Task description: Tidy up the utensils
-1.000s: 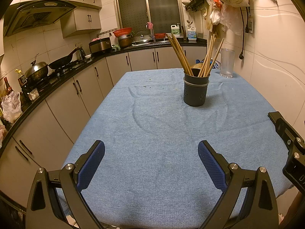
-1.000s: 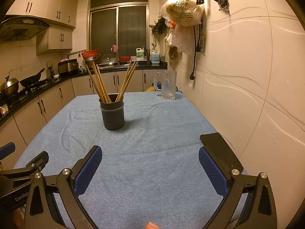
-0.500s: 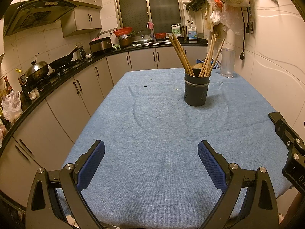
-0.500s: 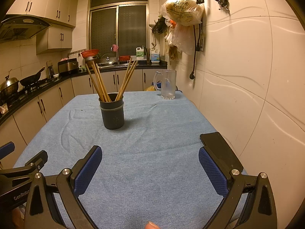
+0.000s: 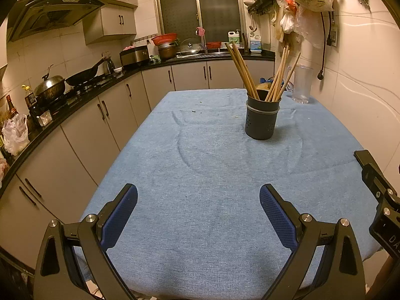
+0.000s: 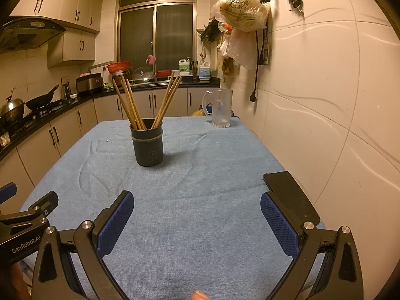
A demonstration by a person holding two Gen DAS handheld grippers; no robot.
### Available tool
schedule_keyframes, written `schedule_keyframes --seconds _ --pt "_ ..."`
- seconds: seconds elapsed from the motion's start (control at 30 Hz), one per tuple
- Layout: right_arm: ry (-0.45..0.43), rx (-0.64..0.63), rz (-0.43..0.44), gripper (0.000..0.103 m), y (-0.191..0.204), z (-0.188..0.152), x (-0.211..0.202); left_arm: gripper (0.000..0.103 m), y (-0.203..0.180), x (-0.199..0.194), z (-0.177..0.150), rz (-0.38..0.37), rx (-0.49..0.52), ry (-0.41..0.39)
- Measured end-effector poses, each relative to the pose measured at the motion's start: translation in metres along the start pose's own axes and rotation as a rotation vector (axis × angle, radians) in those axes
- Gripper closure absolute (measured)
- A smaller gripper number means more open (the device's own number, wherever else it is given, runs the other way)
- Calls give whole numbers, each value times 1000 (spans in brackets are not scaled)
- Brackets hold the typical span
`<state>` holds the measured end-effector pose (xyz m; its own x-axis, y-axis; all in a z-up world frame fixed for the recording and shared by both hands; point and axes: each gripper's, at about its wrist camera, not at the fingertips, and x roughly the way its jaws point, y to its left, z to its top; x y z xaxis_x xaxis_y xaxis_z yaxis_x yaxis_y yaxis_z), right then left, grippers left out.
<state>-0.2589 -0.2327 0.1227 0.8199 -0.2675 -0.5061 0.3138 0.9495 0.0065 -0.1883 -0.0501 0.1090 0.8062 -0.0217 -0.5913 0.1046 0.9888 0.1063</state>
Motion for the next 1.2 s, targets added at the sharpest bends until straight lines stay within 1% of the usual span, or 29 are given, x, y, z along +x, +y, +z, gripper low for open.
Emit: schedule_keyframes --seconds 0.27,0.63,0.97,1.2 --pt "13 -4 2 0 0 2 4 5 4 4 0 -4 -7 17" --pt "41 -33 14 0 12 1 18 5 21 15 3 10 -26 36" --pt "88 -12 -14 0 14 8 48 5 40 51 7 23 -66 96" --pt "128 -11 -32 0 13 15 82 5 43 84 15 37 -58 137"
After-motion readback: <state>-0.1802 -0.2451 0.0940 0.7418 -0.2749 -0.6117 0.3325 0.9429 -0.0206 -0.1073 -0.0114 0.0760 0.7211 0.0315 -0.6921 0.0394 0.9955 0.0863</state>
